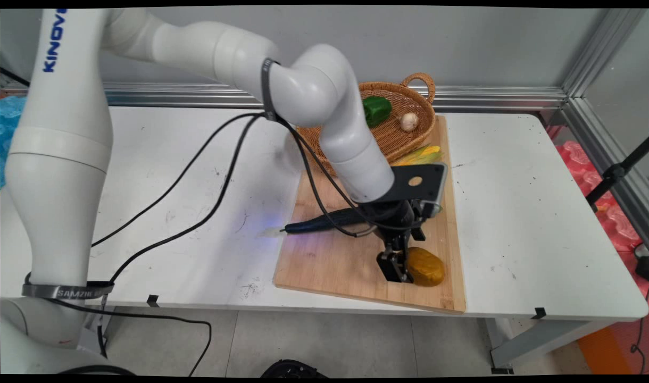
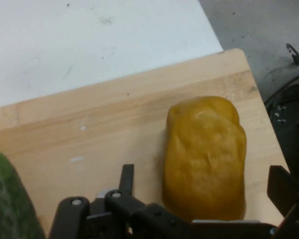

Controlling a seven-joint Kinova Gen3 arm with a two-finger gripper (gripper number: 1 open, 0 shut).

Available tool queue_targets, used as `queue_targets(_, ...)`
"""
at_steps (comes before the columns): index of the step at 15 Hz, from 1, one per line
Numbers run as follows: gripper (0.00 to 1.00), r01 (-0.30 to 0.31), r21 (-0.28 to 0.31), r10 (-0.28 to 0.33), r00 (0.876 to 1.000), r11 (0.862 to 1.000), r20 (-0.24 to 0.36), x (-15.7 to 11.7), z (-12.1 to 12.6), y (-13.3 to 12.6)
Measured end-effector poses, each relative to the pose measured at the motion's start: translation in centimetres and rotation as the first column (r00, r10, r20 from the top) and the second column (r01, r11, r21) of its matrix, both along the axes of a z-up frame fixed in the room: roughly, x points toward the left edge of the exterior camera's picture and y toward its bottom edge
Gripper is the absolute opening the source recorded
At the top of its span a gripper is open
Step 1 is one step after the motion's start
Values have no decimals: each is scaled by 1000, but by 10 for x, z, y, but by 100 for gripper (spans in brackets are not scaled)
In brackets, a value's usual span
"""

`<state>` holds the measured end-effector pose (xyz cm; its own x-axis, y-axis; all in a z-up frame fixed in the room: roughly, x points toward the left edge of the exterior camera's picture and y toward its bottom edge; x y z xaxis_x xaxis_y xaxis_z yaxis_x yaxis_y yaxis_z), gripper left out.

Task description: Pick up the potato from the cutting board, then place the picked object in the vegetable basket

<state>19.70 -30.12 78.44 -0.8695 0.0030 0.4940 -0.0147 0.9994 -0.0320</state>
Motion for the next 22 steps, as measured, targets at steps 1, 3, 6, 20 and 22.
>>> queue_targets(1,100,2,0,-2,1000,1000,3,-3,-3,-1)
queue_targets(3,100,8,-1,-8,1000,1000,8,-9,-8,-3)
queue_targets(6,0,29,1,-29,999,1000,15,-14,-10,-5)
queue_targets(20,0,-220,-66,222,975,973,22,59,117,-32)
queue_targets(22,0,-287,-82,290,957,954,20,74,129,-40)
